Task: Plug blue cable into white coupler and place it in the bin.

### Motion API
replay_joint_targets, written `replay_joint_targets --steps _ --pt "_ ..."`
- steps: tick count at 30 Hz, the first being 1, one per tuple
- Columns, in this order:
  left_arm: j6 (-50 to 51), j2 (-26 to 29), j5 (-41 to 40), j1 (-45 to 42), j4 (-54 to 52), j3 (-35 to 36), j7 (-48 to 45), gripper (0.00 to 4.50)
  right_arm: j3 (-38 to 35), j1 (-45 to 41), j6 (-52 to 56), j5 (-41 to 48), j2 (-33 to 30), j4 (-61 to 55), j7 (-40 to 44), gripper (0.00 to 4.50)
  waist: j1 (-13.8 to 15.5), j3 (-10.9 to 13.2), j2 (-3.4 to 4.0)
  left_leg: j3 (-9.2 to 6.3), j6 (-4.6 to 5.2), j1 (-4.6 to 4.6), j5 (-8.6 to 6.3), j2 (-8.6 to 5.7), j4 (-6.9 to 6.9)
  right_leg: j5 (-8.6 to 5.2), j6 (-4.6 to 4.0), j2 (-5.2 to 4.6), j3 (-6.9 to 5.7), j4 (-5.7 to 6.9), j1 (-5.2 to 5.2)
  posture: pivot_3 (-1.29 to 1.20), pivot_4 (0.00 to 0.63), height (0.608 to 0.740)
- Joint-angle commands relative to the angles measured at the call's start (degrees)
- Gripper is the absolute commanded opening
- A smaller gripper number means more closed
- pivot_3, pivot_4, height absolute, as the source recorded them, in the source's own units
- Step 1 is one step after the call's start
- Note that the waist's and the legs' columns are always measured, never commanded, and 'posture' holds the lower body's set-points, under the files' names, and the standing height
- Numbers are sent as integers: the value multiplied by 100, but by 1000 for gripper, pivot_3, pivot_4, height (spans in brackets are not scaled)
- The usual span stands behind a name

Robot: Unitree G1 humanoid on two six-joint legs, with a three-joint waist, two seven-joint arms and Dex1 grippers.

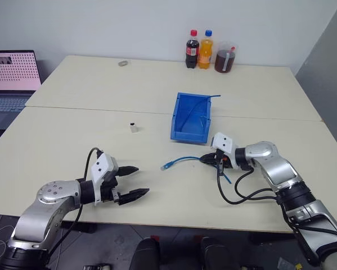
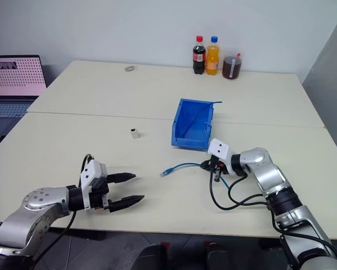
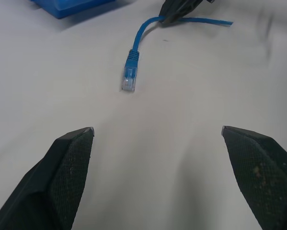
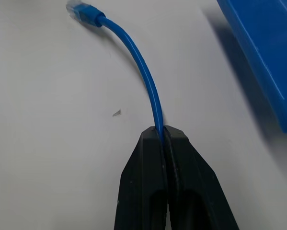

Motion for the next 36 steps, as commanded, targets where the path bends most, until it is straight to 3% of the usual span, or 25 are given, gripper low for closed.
replay_joint_targets --steps 1,8,13,16,23,28,36 --pt "-263 -6 130 -9 83 125 107 4500 28 -134 -244 -137 10 163 3 827 0 0 0 -1 0 0 0 2 0 -1 -2 1 -2 1 1 0 150 740" --pt "-451 -140 283 -212 374 -70 168 4500 -11 -58 -145 14 -157 -160 319 2378 1 -1 0 -2 0 0 0 1 1 -1 -2 1 -4 2 2 0 150 740" --pt "-560 -336 480 -576 643 -343 241 4500 -178 183 502 438 -476 -1057 743 3546 62 0 1 -4 0 -2 0 -3 2 -1 -2 0 -6 5 2 0 150 740" --pt "-540 -651 723 -980 871 -704 442 4500 -572 585 1362 1041 -558 -2192 594 4163 72 0 0 -7 0 -2 0 -2 3 -1 -2 2 -6 8 2 0 150 740" --pt "-535 -1203 1321 -1658 1515 -1372 767 4500 -945 1583 2354 1571 -824 -3917 45 4163 70 -3 -4 -28 0 -8 0 -7 10 -1 -1 4 -18 17 6 0 150 740" --pt "-486 -1309 1663 -1951 1861 -1750 734 4500 -1038 1835 2692 1763 -843 -4376 -331 4163 65 -5 -2 -34 0 -4 1 -11 16 -2 1 6 -18 33 6 0 150 740" --pt "-198 -1196 1875 -2091 1943 -2042 515 2855 -1042 1852 2806 1922 -834 -4540 -679 4189 63 -15 -3 -36 3 2 4 -12 21 -3 3 7 -18 35 14 0 150 740"
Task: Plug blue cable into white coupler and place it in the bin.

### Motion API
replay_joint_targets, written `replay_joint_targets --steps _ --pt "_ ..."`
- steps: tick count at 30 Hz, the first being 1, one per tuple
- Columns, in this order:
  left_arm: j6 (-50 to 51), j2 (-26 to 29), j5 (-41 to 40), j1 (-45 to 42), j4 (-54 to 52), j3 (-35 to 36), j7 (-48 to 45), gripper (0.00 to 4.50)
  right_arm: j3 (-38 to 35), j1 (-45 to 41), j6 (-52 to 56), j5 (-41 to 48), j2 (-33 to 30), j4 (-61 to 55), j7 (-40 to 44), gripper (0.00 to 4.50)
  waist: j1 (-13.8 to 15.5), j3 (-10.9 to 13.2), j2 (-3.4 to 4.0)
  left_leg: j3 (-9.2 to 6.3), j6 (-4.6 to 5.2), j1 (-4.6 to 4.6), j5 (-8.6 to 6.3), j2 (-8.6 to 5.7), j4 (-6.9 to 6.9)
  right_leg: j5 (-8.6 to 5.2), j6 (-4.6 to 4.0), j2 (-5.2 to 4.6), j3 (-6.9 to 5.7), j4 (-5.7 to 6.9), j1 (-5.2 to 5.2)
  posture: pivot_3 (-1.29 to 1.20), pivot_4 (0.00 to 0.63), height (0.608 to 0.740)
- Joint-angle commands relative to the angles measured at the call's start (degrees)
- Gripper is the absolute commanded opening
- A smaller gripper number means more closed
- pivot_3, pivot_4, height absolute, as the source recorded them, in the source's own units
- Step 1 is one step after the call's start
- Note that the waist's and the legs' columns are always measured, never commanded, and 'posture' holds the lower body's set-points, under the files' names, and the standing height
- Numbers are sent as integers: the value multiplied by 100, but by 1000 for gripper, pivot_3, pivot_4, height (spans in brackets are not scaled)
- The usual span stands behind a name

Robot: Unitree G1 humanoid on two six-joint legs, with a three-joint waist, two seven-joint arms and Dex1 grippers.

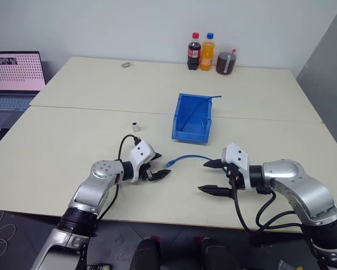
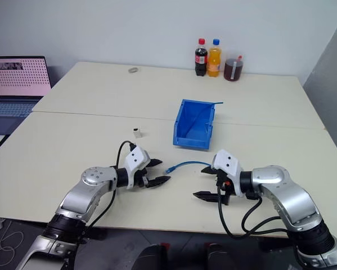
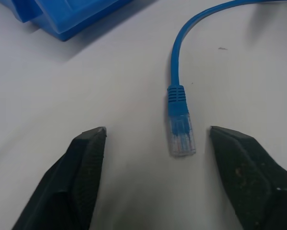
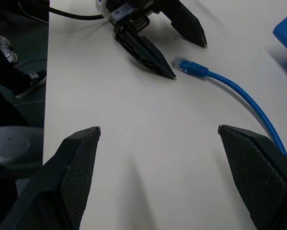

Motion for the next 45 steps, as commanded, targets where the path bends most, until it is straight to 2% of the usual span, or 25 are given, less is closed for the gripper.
replay_joint_targets --steps 1,10,13,18,21,25,31,39,45 --pt "313 82 177 113 41 -339 -197 2635 -147 12 -1 154 -29 -268 -179 4189 0 -2 0 0 0 0 0 0 -1 0 0 0 0 0 0 0 150 740" --pt "387 168 319 220 -40 -408 -197 799 -251 -74 -120 279 184 -279 -552 4189 -6 -11 1 0 0 0 0 1 -3 -1 0 0 0 0 0 0 150 740" --pt "346 211 366 226 -12 -428 -190 309 -260 -95 -145 323 205 -268 -639 4189 -6 -14 2 -1 0 1 0 1 -3 -1 0 0 -1 0 1 0 150 740" --pt "136 236 151 244 -145 -222 -331 254 -161 213 -597 110 256 -425 -913 4189 -7 -16 3 -1 0 2 0 2 -3 -1 0 1 -1 0 0 0 150 740" --pt "58 202 -249 195 -403 20 -608 254 -158 687 -1135 -49 379 -628 -1153 4189 -7 -17 1 -2 0 1 -1 3 -6 -3 -3 1 -2 -2 -1 0 150 740" --pt "501 72 -934 102 -786 340 -830 254 -243 1280 -1134 199 447 -960 -1232 4189 -3 -13 -3 -2 0 -9 -1 2 -7 -4 -5 0 -3 -2 -8 0 150 740" --pt "1921 -257 -2198 -167 -1275 754 -756 254 -753 1777 -41 1647 996 -1451 -1692 4189 -8 -12 -5 -15 -1 -10 0 5 -4 -9 5 3 -13 4 -5 0 150 740" --pt "3025 -181 -3251 -433 -1559 932 -876 254 -1121 1445 395 2605 1699 -1108 -2372 4189 -42 -12 -4 -28 -1 -6 0 9 -3 -17 15 16 -13 10 -5 0 150 740" --pt "3209 -93 -3460 -447 -1590 913 -925 254 -1360 1002 491 3209 1911 -657 -2467 4189 -32 -12 -4 -27 -1 -6 0 8 -4 -16 13 15 -13 7 -5 0 150 740"
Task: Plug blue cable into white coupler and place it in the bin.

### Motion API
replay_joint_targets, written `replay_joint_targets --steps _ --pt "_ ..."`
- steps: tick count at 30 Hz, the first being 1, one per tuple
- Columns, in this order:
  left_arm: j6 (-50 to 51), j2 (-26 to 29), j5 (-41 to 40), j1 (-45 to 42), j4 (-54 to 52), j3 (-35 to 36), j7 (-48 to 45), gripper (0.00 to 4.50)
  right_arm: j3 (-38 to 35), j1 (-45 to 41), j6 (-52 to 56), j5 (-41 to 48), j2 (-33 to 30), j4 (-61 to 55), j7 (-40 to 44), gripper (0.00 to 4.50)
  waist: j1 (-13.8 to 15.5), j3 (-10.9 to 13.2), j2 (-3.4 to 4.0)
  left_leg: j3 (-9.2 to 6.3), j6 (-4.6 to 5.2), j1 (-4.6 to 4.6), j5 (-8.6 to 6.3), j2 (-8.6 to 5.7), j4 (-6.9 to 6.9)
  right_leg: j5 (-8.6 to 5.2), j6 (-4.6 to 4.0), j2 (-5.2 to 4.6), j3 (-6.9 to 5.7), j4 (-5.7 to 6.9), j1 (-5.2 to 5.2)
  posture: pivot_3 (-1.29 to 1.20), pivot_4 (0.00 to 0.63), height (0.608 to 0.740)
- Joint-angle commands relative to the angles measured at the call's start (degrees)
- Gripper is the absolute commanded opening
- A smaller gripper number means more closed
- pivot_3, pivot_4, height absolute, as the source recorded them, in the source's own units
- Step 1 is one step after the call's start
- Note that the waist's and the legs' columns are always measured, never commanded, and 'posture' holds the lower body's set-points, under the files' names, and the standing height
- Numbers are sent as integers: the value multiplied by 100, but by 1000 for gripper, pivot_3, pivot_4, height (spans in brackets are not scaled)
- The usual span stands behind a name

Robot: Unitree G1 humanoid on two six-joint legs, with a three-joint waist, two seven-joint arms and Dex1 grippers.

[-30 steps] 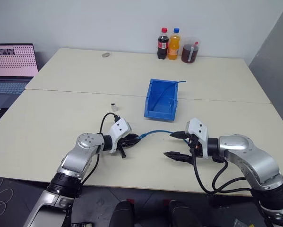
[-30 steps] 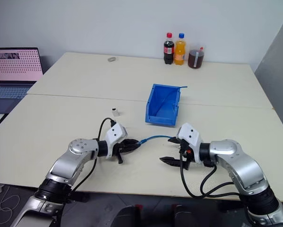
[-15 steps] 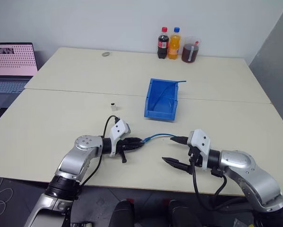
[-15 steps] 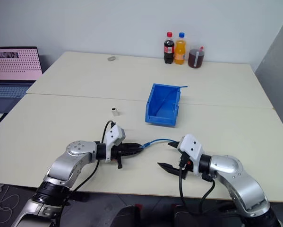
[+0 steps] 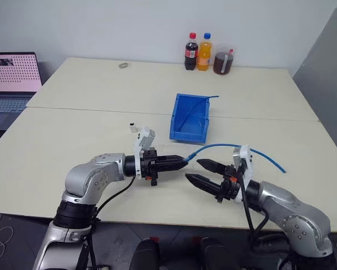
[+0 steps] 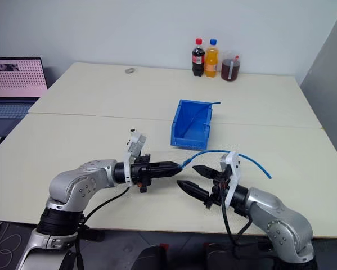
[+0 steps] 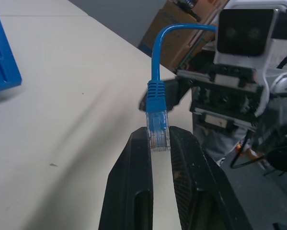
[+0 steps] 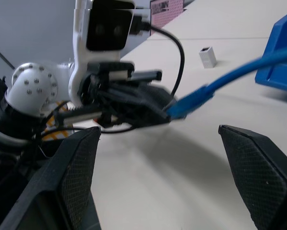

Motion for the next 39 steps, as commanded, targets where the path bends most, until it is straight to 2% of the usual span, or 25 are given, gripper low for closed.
replay_joint_targets --steps 1,8,13,24,26,38,39 --pt "52 72 -195 -85 -232 102 -72 254 -175 -222 -4 429 61 86 -14 4189 4 0 0 0 0 0 0 0 -1 0 0 0 0 0 0 0 150 740" --pt "54 75 -270 -12 -276 121 -24 254 -27 -575 44 672 34 482 133 4189 7 1 1 1 0 -1 0 0 -3 6 -16 0 -1 -3 -1 0 150 740" --pt "49 81 -296 40 -308 146 -16 254 107 -652 -21 592 -11 720 249 3271 7 1 1 2 0 -1 0 0 -3 6 -17 0 0 -3 -2 0 150 740" --pt "-43 219 -278 88 -189 110 -178 253 125 -757 -15 713 -35 837 373 451 7 1 1 3 0 -2 0 0 -3 6 -17 0 1 -3 -3 0 150 740" --pt "-77 238 -251 94 -143 96 -216 253 125 -750 44 785 -61 795 396 166 7 1 1 2 0 -2 0 1 -3 6 -17 0 0 -3 -3 0 150 740" --pt "-306 103 -231 139 4 272 -80 250 282 -725 199 951 -144 650 408 142 8 1 1 3 0 -2 0 1 -4 5 -16 0 1 -5 -4 0 150 740" --pt "-285 96 -249 148 -5 295 -31 600 286 -730 188 944 -133 652 396 140 8 1 1 3 0 -2 0 1 -4 5 -16 0 1 -5 -3 0 150 740"
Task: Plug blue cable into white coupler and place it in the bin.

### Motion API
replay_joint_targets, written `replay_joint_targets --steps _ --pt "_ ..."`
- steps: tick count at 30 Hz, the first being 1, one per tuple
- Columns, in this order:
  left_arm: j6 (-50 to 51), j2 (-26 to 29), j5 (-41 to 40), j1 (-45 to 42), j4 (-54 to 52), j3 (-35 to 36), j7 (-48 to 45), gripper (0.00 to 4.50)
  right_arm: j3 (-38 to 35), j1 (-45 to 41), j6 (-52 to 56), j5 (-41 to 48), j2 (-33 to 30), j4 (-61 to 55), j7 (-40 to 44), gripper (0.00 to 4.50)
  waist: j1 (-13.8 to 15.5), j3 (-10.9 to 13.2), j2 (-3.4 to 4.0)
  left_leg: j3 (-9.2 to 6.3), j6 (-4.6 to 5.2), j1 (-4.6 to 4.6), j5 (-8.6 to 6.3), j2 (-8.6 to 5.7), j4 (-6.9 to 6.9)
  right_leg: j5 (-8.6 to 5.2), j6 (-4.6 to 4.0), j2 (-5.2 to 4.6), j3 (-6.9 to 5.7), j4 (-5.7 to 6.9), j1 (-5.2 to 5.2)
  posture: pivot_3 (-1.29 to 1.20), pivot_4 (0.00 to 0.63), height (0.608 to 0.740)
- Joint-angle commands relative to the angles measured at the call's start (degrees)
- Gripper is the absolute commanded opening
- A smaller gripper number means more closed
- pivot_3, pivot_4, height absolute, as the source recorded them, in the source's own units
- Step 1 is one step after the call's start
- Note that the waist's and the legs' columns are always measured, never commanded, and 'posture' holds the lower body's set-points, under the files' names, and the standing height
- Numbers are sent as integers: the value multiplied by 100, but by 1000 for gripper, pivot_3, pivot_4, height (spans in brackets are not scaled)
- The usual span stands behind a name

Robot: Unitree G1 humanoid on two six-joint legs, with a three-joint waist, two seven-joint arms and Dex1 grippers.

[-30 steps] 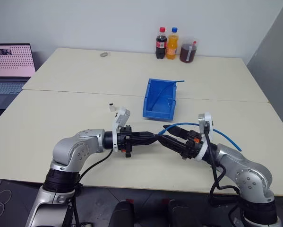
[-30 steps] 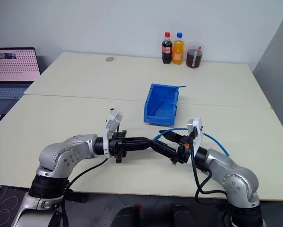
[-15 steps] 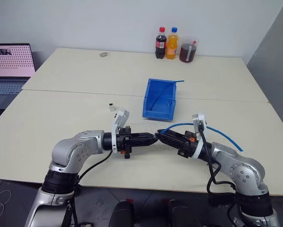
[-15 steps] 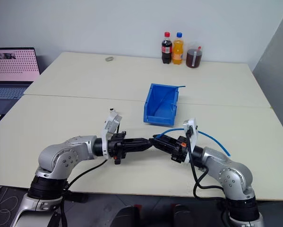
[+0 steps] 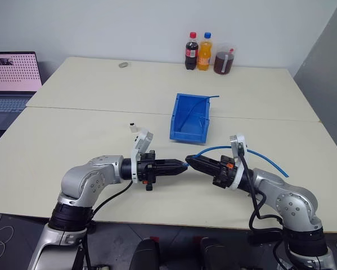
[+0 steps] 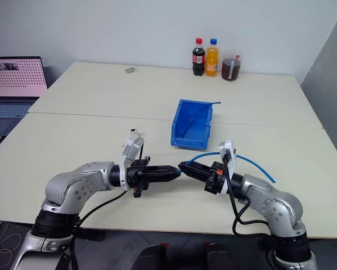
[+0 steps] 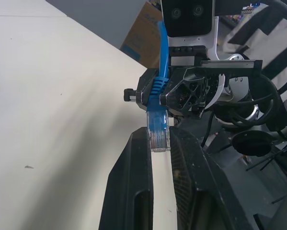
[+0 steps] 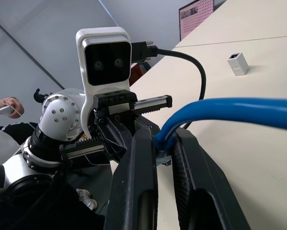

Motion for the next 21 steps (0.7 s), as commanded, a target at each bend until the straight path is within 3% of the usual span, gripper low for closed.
replay_joint_targets --steps 1,11,18,21 --pt "-79 -37 -69 -1 64 338 246 951 130 -41 29 204 21 -302 96 140 0 0 0 0 0 0 0 0 0 0 0 0 0 0 0 0 150 740" --pt "-34 216 -141 375 -252 554 347 3129 98 -90 -122 114 84 -170 6 129 -5 1 1 -1 0 -2 0 1 -1 -1 1 0 0 -2 -1 0 150 740" --pt "-1123 549 808 1018 -574 554 678 4463 -21 -134 -276 -30 114 -2 -86 127 -2 2 2 0 0 -1 0 2 -4 -1 -3 -2 0 -5 -3 0 150 740" --pt "-1754 378 1336 1325 -604 815 1359 4500 -44 -147 -376 -169 71 73 -111 127 2 2 2 2 0 -1 0 2 -5 -1 -4 -8 1 -7 -2 0 150 740"
